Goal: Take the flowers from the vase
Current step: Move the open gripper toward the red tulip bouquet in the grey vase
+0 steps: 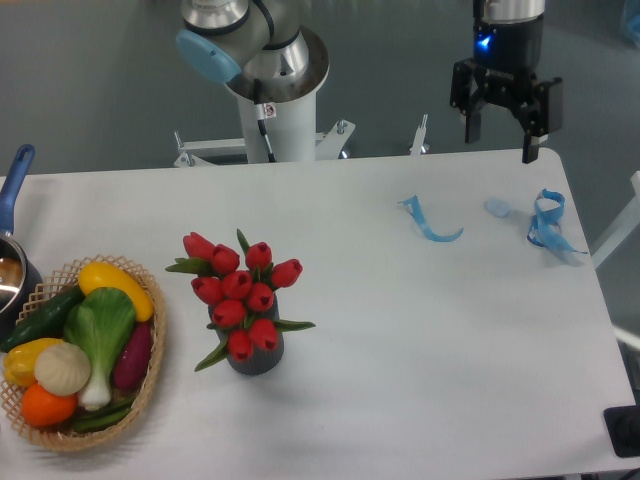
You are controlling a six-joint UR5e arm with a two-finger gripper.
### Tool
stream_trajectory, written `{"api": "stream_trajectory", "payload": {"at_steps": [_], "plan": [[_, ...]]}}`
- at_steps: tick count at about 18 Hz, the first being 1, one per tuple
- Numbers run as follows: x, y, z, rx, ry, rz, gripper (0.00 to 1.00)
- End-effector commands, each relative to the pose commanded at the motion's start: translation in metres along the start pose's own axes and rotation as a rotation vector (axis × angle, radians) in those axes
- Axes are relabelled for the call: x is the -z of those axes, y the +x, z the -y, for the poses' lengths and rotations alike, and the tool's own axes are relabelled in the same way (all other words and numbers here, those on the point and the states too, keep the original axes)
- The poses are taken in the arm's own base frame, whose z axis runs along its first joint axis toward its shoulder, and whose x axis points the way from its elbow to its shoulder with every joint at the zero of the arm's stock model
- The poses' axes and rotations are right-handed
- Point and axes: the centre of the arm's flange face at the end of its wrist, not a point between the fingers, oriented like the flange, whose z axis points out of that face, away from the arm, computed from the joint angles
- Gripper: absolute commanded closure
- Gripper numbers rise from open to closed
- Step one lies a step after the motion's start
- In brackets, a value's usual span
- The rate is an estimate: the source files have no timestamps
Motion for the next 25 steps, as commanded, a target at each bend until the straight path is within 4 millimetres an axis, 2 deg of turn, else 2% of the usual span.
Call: {"api": "stream_trajectory", "payload": {"at_steps": [2,5,9,12,17,19,22,25], "plan": [[-0.001,0.0,0.001,-0.003,0.002,0.0,0.0],[-0.012,0.004,0.012,-0.011,0.042,-0.016,0.0],[-0.029,0.025,0.012,0.011,0.055,-0.047,0.0],[-0.033,0.027,0.016,0.129,0.062,-0.056,0.0],[-0.061,0.034,0.052,0.244,0.129,-0.12,0.0],[-0.072,0.042,0.059,0.289,0.137,-0.152,0.0],[-0.087,0.052,0.081,0.353,0.192,-0.202,0.0],[-0.091,0.056,0.095,0.425,0.315,-0.235,0.0]]}}
